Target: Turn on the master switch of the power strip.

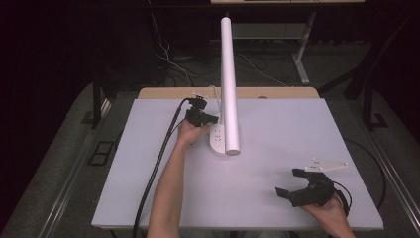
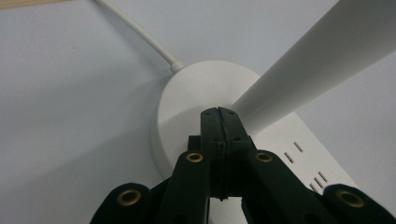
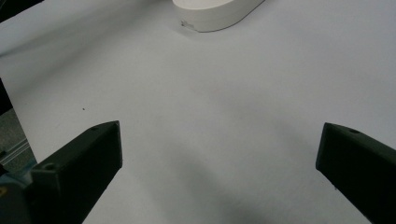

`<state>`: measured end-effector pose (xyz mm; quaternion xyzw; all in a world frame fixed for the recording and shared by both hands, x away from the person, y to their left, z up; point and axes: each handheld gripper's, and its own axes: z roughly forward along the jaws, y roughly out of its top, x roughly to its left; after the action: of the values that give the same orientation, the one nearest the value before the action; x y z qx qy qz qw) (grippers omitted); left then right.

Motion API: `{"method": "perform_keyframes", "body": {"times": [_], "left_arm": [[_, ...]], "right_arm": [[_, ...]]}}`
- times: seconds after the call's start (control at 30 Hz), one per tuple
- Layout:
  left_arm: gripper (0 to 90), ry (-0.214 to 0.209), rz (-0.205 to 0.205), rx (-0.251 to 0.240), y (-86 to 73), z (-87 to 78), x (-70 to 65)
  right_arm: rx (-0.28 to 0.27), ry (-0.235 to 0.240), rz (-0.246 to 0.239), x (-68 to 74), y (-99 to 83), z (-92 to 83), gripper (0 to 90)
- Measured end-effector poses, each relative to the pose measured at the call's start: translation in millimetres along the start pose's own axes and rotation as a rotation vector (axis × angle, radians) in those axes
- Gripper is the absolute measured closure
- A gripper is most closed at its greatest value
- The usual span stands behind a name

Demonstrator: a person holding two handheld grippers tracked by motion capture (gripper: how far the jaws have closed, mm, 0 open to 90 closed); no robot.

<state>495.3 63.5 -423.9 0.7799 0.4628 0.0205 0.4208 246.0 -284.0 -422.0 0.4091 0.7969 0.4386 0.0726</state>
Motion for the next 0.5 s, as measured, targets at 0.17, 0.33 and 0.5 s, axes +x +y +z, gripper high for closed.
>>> {"method": "perform_keyframes", "body": {"times": [0.17,0.33,0.5], "left_arm": [[90.0,0.012,0.011,0.012,-0.2,0.4,-2.1],[90.0,0.007,0.039,0.044,-0.2,-0.2,1.1],[90.0,0.011,0.026,0.031,-1.2,2.4,-0.3]], "right_arm": [[0.006,-0.001,-0.012,1.4,-0.1,1.2,0.0],[0.014,-0.001,-0.019,3.5,-0.2,1.9,0.0],[0.006,-0.004,-0.02,3.1,-0.1,0.7,0.0]]}}
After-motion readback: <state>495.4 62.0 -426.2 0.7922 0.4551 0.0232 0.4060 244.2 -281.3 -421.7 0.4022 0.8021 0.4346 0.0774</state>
